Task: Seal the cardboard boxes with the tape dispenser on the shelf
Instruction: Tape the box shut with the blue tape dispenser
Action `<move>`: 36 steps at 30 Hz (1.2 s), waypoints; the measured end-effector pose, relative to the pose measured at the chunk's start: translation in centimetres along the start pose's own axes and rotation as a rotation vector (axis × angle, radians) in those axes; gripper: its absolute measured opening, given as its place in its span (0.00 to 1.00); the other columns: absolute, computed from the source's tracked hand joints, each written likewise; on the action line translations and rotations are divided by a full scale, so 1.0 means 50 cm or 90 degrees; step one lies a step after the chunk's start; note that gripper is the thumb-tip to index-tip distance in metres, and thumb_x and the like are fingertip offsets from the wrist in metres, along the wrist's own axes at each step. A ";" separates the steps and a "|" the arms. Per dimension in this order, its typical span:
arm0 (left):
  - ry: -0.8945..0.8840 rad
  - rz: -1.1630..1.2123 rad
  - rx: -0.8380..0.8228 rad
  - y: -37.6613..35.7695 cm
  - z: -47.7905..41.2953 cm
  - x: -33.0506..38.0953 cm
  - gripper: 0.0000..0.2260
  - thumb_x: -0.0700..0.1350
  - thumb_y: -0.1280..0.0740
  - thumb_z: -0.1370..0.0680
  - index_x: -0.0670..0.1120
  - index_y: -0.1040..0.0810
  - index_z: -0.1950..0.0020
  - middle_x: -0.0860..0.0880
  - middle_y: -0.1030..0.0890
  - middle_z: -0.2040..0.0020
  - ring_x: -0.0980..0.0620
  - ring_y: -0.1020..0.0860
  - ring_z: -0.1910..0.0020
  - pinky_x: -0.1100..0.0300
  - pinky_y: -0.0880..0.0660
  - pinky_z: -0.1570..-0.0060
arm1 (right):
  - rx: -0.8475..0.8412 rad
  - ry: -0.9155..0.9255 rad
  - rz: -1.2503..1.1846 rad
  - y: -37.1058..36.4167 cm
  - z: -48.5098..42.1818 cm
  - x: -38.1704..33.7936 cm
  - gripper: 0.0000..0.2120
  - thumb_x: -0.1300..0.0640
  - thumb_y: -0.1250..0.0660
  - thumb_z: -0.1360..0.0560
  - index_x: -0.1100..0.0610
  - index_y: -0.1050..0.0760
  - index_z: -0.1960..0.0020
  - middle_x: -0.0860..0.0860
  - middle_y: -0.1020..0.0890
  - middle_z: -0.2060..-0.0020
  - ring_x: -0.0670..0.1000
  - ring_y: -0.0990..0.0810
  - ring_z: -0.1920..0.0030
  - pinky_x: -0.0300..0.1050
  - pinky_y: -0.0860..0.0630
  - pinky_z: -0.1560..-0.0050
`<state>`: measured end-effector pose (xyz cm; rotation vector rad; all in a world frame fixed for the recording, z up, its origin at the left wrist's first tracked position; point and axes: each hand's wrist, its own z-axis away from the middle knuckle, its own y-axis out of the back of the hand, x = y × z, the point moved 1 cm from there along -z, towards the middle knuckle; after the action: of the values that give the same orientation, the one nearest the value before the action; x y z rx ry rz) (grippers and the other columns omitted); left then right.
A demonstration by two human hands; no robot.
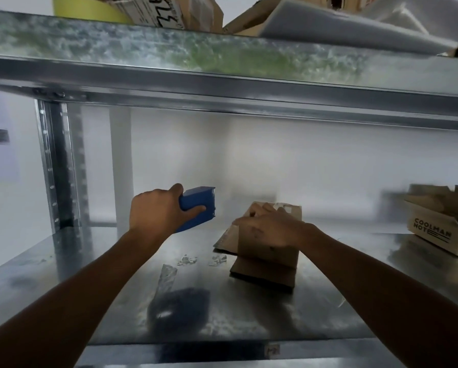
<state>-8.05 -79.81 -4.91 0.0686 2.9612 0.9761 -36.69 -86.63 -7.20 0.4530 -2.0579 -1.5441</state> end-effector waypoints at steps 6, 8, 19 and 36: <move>0.014 0.016 -0.021 -0.016 0.021 0.002 0.24 0.74 0.35 0.29 0.53 0.33 0.58 0.58 0.36 0.73 0.55 0.34 0.76 0.66 0.46 0.73 | 0.032 -0.008 0.007 -0.022 -0.021 -0.005 0.18 0.37 0.57 0.20 0.37 0.33 0.38 0.46 0.36 0.49 0.48 0.40 0.48 0.54 0.33 0.50; 0.020 0.018 -0.024 -0.017 0.024 0.001 0.24 0.74 0.34 0.29 0.53 0.33 0.59 0.58 0.37 0.74 0.55 0.35 0.76 0.66 0.46 0.73 | 0.035 -0.018 -0.024 -0.022 -0.026 -0.008 0.16 0.38 0.56 0.20 0.36 0.32 0.41 0.46 0.36 0.50 0.47 0.40 0.49 0.53 0.34 0.51; 0.158 0.110 -0.119 -0.027 0.026 0.031 0.26 0.74 0.37 0.28 0.51 0.33 0.60 0.56 0.30 0.70 0.58 0.32 0.73 0.62 0.41 0.74 | 0.040 0.011 -0.070 -0.012 0.005 -0.017 0.14 0.40 0.52 0.18 0.33 0.32 0.38 0.44 0.35 0.47 0.47 0.38 0.47 0.50 0.30 0.52; 0.289 0.173 -0.214 0.070 0.133 0.024 0.15 0.55 0.30 0.22 0.45 0.25 0.46 0.48 0.19 0.56 0.48 0.22 0.58 0.57 0.29 0.60 | -0.018 0.064 -0.154 0.025 0.063 -0.035 0.28 0.48 0.40 0.16 0.40 0.45 0.19 0.48 0.37 0.21 0.56 0.34 0.25 0.57 0.33 0.28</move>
<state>-8.89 -72.97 -8.19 0.2828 3.1774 1.7200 -37.08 -82.86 -7.04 0.7760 -1.9587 -1.6489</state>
